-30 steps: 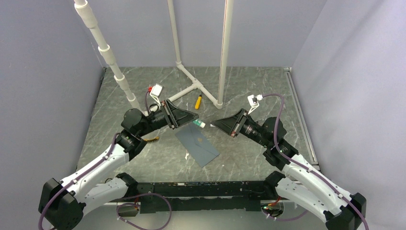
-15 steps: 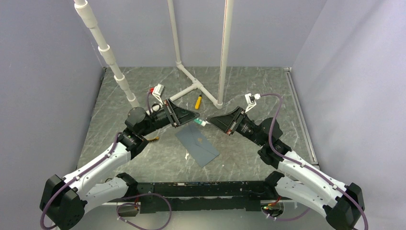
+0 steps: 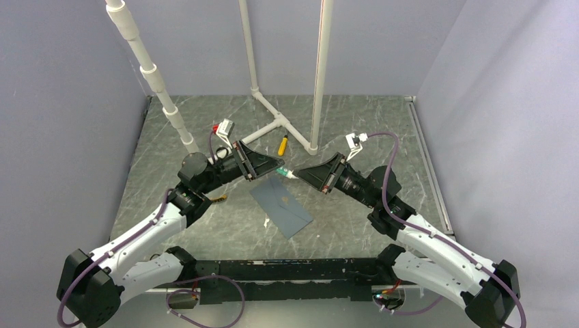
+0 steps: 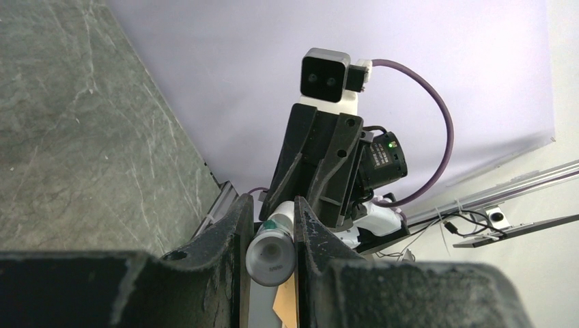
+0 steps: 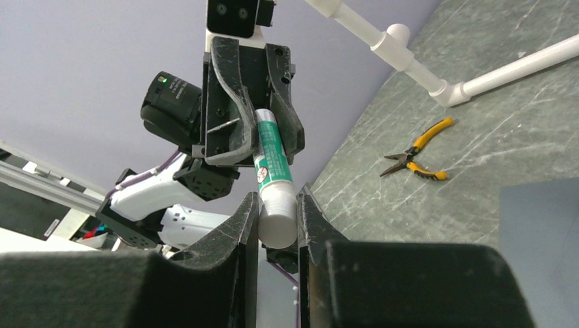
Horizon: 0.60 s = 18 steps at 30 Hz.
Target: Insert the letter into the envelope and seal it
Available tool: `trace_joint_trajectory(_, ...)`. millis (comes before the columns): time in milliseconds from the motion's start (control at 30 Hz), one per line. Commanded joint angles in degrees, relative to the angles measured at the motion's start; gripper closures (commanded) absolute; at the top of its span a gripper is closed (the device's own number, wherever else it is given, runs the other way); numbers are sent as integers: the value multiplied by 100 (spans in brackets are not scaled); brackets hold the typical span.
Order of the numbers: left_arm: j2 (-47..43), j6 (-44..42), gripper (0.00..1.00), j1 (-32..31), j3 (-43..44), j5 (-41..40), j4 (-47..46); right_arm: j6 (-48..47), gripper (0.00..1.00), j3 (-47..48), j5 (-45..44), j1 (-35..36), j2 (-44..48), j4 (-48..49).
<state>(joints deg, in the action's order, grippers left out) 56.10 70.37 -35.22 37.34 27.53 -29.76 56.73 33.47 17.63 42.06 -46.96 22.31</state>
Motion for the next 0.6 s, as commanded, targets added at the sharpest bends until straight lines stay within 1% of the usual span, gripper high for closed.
trace_joint_trajectory(0,40,212,98,-20,195,56,-563,-56,100,282,107,47,-62,215)
trace_joint_trajectory(100,38,245,98,-26,208,60,-599,-121,100,352,18,61,-79,-10)
trace_joint_trajectory(200,13,285,98,-20,208,29,-606,-95,100,321,-20,72,-74,-20)
trace_joint_trajectory(300,39,445,97,-21,172,16,-825,93,100,198,-41,82,-128,323)
trace_joint_trajectory(367,65,559,98,-20,128,-14,-1011,301,100,69,-30,98,-193,717)
trace_joint_trajectory(433,68,566,98,-22,131,-73,-1056,409,100,118,-64,107,-305,702)
trace_joint_trajectory(533,52,478,98,-20,175,-156,-966,696,100,-37,-105,149,-399,1263)
trace_joint_trajectory(567,51,462,98,-21,179,-178,-959,755,100,-45,-139,159,-433,1321)
